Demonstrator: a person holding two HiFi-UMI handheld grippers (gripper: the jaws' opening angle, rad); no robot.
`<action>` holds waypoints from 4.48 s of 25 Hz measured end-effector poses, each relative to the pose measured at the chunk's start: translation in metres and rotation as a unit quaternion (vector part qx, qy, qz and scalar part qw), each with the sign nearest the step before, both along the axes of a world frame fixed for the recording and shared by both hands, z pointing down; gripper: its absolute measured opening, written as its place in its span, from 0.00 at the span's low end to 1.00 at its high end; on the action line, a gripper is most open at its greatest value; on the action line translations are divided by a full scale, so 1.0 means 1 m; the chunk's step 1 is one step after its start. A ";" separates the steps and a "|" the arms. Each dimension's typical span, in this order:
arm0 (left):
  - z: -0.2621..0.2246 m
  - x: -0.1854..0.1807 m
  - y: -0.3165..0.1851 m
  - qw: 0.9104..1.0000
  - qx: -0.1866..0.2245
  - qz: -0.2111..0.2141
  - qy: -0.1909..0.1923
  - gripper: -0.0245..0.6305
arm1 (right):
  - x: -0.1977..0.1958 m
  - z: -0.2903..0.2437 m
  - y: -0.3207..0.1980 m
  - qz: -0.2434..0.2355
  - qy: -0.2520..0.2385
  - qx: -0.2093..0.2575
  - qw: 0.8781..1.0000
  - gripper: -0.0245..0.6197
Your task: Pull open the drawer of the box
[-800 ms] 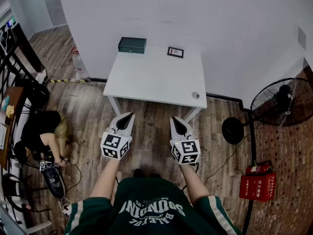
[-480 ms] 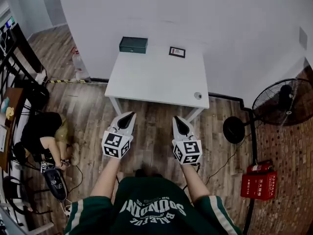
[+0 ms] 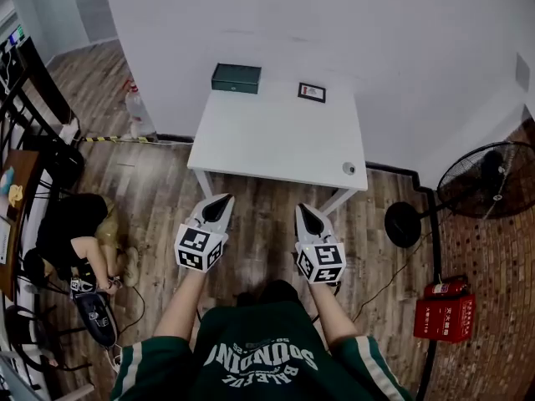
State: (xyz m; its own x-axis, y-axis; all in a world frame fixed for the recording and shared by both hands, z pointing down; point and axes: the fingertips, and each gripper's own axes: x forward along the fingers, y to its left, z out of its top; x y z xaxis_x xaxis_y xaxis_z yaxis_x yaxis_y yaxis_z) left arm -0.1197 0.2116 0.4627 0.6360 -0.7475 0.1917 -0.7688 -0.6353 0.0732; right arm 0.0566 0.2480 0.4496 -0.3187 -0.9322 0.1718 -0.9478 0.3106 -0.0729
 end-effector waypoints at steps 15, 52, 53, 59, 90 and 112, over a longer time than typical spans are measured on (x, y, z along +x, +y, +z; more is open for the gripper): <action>0.023 -0.004 -0.070 1.000 -0.016 -0.001 -0.005 0.12 | 0.002 0.020 -0.074 -0.002 0.000 -0.012 1.000 0.04; 0.005 0.036 -0.407 0.994 -0.019 -0.103 -0.020 0.12 | 0.041 0.005 -0.444 -0.106 -0.027 -0.016 0.994 0.04; 0.005 0.035 -0.413 0.994 -0.019 -0.103 -0.020 0.12 | 0.040 0.007 -0.450 -0.106 -0.026 -0.017 0.994 0.04; 0.018 0.031 -0.439 0.994 -0.031 -0.103 -0.018 0.12 | 0.034 0.018 -0.475 -0.111 -0.021 -0.030 0.993 0.04; 0.183 0.008 -0.547 0.978 -0.184 -0.093 -0.015 0.12 | -0.013 0.143 -0.508 -0.125 0.005 -0.167 0.978 0.04; 0.260 -0.010 -0.657 0.943 -0.295 -0.139 0.074 0.26 | 0.013 0.173 -0.499 -0.074 -0.006 -0.216 0.974 0.04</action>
State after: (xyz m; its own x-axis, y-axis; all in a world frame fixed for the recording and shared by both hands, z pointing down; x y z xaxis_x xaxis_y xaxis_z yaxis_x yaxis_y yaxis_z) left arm -0.1297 -0.4454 0.7227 0.4842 -0.6804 0.5501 -0.8530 -0.2273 0.4698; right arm 0.0694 -0.2506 0.6228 -0.4479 -0.7180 0.5328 -0.8935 0.3816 -0.2369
